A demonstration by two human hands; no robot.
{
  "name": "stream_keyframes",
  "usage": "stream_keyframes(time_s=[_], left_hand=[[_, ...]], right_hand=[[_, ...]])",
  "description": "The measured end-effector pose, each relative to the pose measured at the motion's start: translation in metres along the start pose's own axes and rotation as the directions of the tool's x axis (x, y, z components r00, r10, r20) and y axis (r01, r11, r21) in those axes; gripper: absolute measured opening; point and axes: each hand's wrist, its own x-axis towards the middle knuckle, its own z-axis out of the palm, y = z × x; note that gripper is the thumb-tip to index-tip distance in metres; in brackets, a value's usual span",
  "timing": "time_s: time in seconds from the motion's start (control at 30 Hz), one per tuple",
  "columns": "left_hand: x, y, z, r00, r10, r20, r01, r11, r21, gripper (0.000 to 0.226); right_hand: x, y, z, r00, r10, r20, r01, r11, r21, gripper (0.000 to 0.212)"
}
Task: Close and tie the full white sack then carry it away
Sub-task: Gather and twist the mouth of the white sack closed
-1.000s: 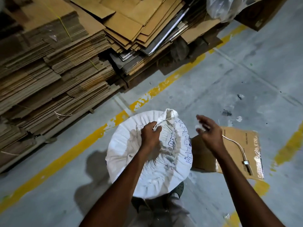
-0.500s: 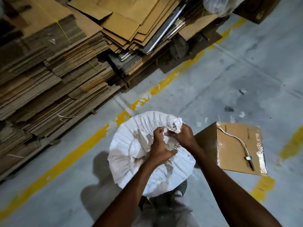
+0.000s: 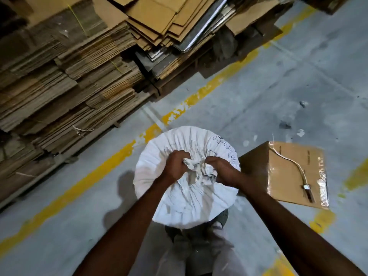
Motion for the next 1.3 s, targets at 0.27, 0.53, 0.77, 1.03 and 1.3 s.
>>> stream_keyframes(time_s=[0.27,0.53,0.77,1.03,1.3], left_hand=[[-0.006,0.031,0.037,0.970,-0.213,-0.120,0.166,0.934,-0.316,0.045],[-0.026,0.009,0.025,0.978,-0.179,0.103,0.190,0.977,-0.101,0.063],[-0.021,0.016,0.036,0.907,-0.370,-0.200,0.410,0.885,0.220,0.041],[-0.022,-0.023,-0.016,0.992,0.125,0.001,-0.102,0.806,0.583,0.041],[-0.014,0.034,0.012,0.998,0.064,-0.014,-0.059,0.970,0.237,0.018]], right_hand=[[0.012,-0.023,0.040,0.986,0.002,-0.166,0.008,0.998,0.055,0.068],[0.007,-0.009,0.015,0.870,0.069,-0.489,-0.050,0.997,0.052,0.027],[-0.002,-0.005,0.020,0.901,0.047,-0.430,0.007,0.992,0.123,0.027],[-0.019,0.010,0.011,0.942,-0.202,-0.267,0.200,0.979,-0.036,0.038],[0.008,-0.049,0.040,0.883,0.071,-0.463,0.083,0.950,0.302,0.059]])
